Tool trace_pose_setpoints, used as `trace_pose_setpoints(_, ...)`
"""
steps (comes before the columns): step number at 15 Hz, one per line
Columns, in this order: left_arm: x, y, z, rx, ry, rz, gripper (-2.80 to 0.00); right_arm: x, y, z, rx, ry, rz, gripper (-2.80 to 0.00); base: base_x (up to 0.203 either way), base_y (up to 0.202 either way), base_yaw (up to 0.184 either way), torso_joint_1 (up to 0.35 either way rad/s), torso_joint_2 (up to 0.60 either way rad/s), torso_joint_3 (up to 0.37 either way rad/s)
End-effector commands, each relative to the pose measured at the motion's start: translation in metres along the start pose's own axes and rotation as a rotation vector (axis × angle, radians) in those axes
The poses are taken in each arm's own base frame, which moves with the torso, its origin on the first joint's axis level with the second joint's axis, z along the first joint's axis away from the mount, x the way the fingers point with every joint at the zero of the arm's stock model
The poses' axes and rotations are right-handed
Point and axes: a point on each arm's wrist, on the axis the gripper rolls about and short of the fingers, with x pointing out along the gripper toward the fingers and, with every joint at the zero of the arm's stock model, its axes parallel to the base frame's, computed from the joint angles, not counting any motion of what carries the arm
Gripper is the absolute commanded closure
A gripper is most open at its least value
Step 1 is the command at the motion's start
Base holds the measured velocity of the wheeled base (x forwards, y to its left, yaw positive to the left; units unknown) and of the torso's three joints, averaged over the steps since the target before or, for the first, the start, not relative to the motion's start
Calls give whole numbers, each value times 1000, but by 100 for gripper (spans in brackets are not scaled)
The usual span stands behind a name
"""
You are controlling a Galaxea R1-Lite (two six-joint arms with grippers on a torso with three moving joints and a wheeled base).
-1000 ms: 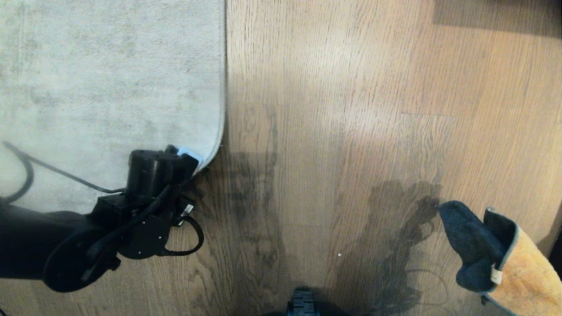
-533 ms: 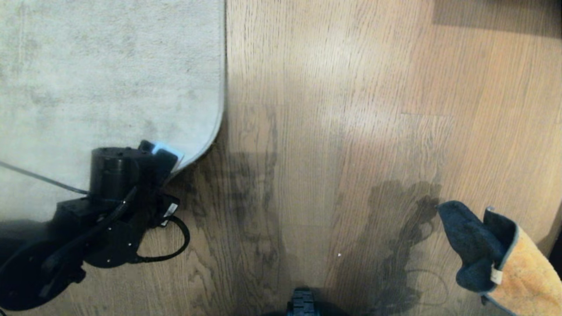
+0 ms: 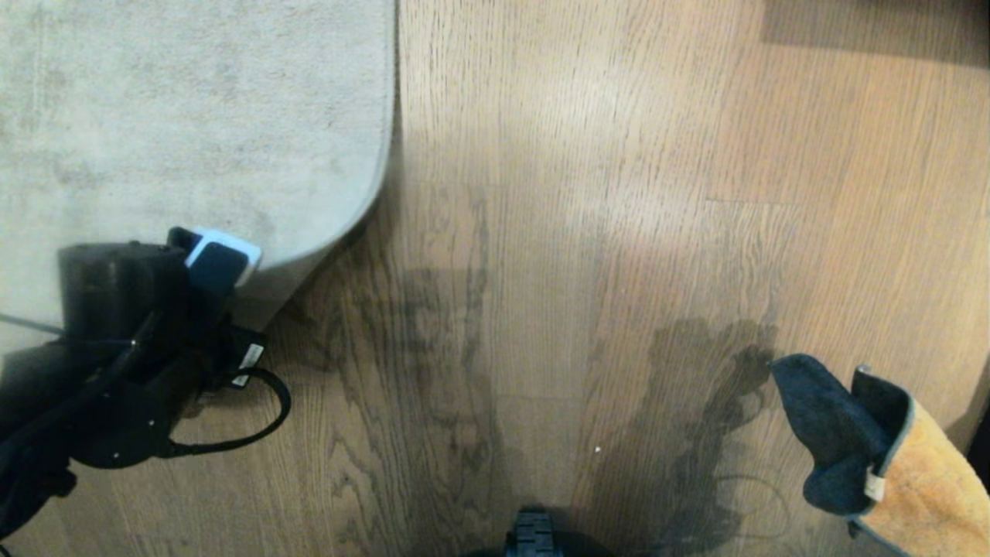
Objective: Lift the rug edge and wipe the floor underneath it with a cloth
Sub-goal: Lift up the carpet
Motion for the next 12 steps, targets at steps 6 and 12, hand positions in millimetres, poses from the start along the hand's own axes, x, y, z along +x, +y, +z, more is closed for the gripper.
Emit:
trace_pose_setpoints(6,-2,21,-1,-41,-18,4,0,0,0,0,-1,1,1,0,0,0,0,0,0,0)
trace_pose_setpoints(12,-6,24,-2,-48,-27,5,0,0,0,0,-1,1,1,0,0,0,0,0,0,0)
